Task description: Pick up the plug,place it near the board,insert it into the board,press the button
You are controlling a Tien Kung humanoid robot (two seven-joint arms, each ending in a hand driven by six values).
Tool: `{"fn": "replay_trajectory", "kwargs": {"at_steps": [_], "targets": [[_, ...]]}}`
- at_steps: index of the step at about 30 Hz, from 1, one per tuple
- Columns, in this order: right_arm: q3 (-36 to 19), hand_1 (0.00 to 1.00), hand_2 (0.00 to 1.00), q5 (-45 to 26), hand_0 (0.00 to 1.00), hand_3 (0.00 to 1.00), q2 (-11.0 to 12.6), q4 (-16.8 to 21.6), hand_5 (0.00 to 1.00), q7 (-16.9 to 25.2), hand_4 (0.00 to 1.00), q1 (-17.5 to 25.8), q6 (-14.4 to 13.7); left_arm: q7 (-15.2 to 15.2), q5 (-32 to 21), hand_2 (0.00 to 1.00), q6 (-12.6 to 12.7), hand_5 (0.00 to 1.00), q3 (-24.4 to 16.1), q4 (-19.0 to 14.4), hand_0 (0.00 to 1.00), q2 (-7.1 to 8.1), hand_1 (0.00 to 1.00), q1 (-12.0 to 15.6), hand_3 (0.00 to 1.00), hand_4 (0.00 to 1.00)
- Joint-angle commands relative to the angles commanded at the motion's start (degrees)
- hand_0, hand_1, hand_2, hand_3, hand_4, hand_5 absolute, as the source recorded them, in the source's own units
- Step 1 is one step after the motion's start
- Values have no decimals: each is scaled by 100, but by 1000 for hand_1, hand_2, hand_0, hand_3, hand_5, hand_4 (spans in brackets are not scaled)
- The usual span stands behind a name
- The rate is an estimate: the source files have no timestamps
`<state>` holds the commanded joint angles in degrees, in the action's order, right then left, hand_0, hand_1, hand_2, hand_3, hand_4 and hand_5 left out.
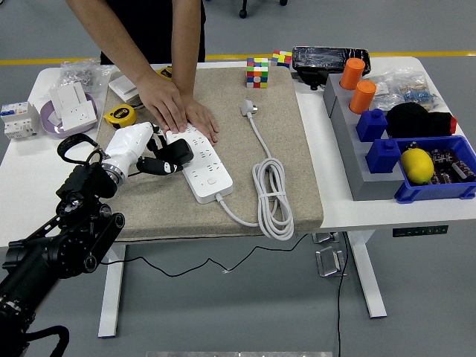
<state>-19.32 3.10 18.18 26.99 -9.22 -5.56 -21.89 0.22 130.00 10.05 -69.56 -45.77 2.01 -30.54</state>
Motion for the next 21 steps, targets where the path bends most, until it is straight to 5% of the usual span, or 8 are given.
{"fn": "replay_trajectory", "kwargs": {"at_steps": [21], "targets": [[0, 872, 842, 0, 897, 841, 1, 0, 998, 4, 998, -7, -6, -8, 0, 340, 3, 170, -39, 80, 552, -30, 480, 24, 299, 646]]}}
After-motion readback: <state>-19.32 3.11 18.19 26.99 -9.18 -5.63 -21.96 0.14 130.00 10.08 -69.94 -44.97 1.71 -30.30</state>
